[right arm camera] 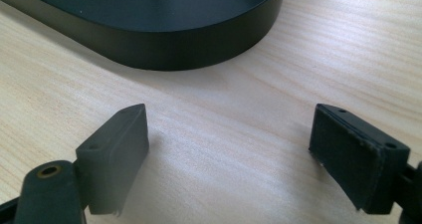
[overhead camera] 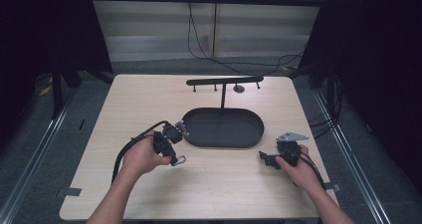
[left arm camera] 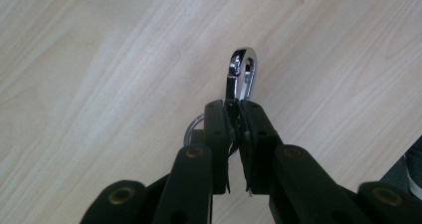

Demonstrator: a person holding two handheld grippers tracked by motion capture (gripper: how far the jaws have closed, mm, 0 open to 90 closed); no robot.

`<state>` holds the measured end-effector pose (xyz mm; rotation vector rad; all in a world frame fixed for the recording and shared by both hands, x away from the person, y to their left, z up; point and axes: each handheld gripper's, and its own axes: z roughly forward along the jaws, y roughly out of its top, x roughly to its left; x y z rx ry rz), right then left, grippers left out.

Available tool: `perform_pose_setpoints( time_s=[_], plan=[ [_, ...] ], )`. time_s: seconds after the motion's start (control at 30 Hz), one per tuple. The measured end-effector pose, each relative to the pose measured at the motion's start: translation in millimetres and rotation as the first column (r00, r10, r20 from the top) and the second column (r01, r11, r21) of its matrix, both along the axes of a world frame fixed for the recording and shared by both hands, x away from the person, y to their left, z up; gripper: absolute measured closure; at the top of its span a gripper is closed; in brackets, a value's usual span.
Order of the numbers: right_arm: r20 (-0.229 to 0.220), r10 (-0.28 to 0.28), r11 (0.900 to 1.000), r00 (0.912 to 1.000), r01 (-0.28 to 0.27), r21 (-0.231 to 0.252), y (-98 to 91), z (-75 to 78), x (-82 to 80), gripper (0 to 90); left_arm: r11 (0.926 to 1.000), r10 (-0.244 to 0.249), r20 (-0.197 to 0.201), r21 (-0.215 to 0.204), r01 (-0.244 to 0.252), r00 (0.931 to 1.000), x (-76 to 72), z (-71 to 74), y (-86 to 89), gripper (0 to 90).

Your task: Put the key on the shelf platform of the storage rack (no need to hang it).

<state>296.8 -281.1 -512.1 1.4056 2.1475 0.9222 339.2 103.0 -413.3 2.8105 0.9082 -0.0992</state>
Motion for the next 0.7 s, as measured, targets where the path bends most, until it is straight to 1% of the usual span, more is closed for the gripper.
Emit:
perform_pose_setpoints(
  time_s=[0.13, 0.17, 0.27, 0.37, 0.67, 0.7],
  plan=[
    [0.0, 0.0, 1.0, 1.0, 0.0, 0.0, 0.0, 0.0, 0.0, 15.4, 0.9999, 0.008, -0.001, -0.011, -0.008, 1.0, 3.9, 4.6, -1.9, 83.1],
    [0.0, 0.0, 1.0, 1.0, 0.0, 0.0, 0.0, 0.0, 0.0, 15.4, 0.9997, 0.015, -0.003, -0.02, -0.015, 0.9999, 5.7, 6.1, -2.7, 83.0],
    [0.0, 0.0, 1.0, 1.0, 0.0, 0.0, 0.0, 0.0, 0.0, 15.4, 0.9997, 0.018, 0.001, -0.018, -0.018, 0.9998, 8.2, 7.5, -3.5, 83.0],
    [0.0, 0.0, 1.0, 1.0, 0.0, 0.0, 0.0, 0.0, 0.0, 15.4, 0.9997, 0.019, -0.01, -0.017, -0.019, 0.9998, 12.2, 10.6, -5.5, 83.0],
    [0.0, 0.0, 1.0, 1.0, 0.0, 0.0, 0.0, 0.0, 0.0, 15.4, 0.9993, 0.034, -0.006, -0.017, -0.034, 0.9994, 19.4, 16.0, -10.8, 83.0],
    [0.0, 0.0, 1.0, 1.0, 0.0, 0.0, 0.0, 0.0, 0.0, 15.4, 0.9993, 0.035, -0.013, -0.013, -0.035, 0.9993, 20.9, 16.7, -12.5, 83.0]
  ],
)
